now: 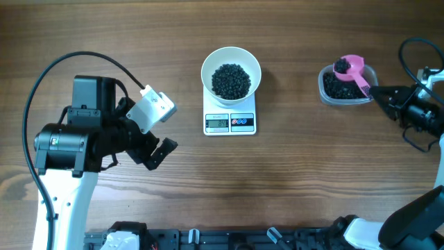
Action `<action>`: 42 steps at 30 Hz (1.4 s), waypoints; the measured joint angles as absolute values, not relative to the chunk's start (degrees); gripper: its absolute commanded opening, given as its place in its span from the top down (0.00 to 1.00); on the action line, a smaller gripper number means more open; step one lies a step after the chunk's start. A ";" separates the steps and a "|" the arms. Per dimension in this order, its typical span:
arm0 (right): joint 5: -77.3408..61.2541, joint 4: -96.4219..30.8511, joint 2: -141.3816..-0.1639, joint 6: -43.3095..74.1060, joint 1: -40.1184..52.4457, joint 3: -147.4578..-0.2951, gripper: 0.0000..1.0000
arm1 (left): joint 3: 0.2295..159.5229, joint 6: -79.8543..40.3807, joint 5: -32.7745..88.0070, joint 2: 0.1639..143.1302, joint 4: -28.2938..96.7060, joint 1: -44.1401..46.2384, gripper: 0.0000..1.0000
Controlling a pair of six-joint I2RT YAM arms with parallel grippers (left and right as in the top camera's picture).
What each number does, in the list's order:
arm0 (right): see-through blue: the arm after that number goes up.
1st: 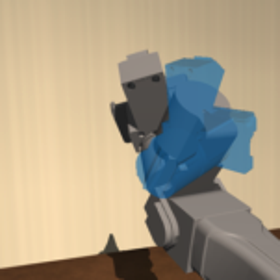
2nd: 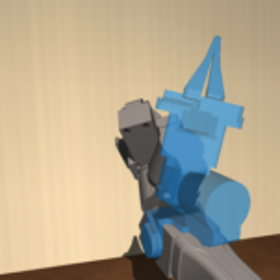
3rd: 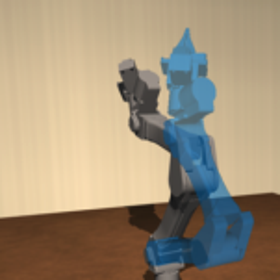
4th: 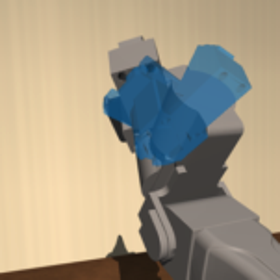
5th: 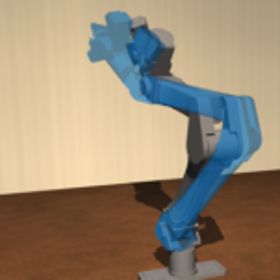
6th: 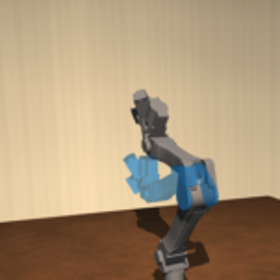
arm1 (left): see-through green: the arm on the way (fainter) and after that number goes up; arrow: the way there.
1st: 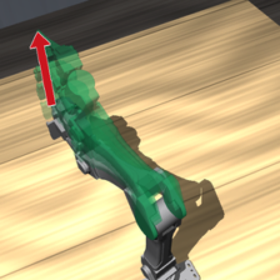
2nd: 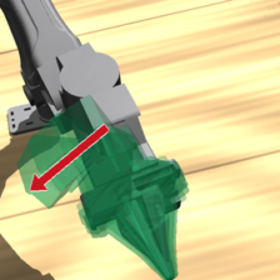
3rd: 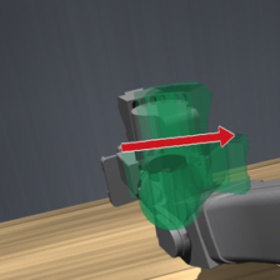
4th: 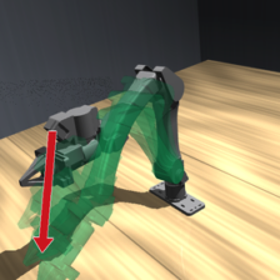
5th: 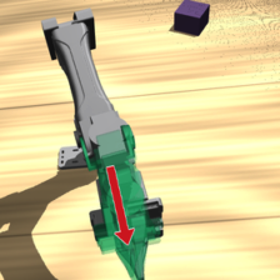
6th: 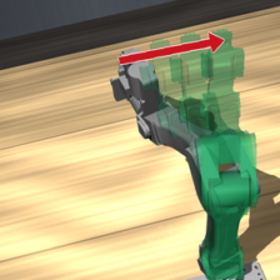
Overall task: Scoop item into bowl and weigh 150g on scale
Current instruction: 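Lift the filled scoop and carry it left over the white bowl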
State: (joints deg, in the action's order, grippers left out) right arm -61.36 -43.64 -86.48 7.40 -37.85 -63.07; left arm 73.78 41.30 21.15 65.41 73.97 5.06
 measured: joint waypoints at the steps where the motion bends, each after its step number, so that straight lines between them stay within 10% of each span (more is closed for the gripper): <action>1: -62.46 -43.42 -86.46 7.42 -37.85 -63.07 0.95 | 73.78 41.30 21.15 65.41 73.97 5.06 0.00; 27: -70.13 -25.65 -78.56 24.51 -20.29 -62.85 0.95 | 73.78 41.30 21.17 65.41 73.97 5.06 0.00; 42: -48.73 -25.36 -78.54 18.31 3.20 -62.81 0.96 | 73.78 41.30 21.15 65.41 73.97 5.06 0.00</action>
State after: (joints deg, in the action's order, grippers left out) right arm -48.73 -25.36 -78.54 18.31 3.20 -62.81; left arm 73.78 41.30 21.15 65.41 73.97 5.06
